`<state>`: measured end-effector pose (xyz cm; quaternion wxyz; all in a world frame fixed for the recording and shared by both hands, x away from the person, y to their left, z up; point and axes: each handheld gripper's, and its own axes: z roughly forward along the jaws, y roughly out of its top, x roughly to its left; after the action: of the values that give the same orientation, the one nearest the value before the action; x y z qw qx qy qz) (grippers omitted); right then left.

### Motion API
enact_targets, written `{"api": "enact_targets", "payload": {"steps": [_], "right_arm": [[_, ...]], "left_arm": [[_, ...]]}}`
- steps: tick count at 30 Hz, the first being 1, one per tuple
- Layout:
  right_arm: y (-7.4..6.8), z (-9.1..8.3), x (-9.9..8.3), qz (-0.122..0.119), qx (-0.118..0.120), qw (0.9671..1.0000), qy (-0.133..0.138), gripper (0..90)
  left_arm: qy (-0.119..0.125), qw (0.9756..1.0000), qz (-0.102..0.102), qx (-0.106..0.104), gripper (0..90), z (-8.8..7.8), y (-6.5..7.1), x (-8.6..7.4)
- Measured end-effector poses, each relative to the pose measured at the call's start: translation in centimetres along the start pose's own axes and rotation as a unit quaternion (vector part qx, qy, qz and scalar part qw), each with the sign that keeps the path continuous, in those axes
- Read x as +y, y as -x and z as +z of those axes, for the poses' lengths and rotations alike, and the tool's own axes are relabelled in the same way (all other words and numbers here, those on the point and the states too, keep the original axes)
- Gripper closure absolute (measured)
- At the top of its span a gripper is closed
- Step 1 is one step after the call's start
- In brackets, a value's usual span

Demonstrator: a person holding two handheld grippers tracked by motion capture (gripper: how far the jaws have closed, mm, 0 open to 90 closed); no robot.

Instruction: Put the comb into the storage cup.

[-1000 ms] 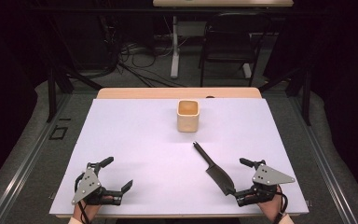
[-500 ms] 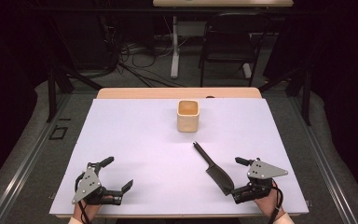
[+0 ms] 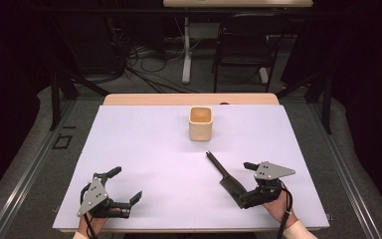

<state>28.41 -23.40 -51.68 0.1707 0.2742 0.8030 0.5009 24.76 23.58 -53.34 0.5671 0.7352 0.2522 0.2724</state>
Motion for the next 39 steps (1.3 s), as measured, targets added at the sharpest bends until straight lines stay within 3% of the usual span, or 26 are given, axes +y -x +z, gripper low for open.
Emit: {"api": "enact_targets", "payload": {"steps": [8, 17, 26, 39], "right_arm": [[0.3, 1.4, 0.7, 0.002, 0.007, 0.9999, -0.011, 0.0], [-0.1, 3.3, 1.4, -0.022, 0.013, 0.999, -0.037, 0.0], [0.5, 4.3, 2.8, -0.013, 0.023, 0.999, -0.036, 0.0], [1.6, 6.5, 3.8, -0.003, 0.026, 0.9978, -0.062, 0.0]], "left_arm": [[-0.001, 1.0, -0.005, 0.004, 0.2, 0.1, -0.1, -0.1], [0.001, 1.0, -0.006, 0.005, 0.2, 0.0, -0.1, 0.0], [0.001, 1.0, -0.008, 0.006, 0.2, 0.0, -0.1, -0.1], [0.003, 0.9999, -0.009, 0.007, 0.1, -0.1, -0.2, 0.0]]}}
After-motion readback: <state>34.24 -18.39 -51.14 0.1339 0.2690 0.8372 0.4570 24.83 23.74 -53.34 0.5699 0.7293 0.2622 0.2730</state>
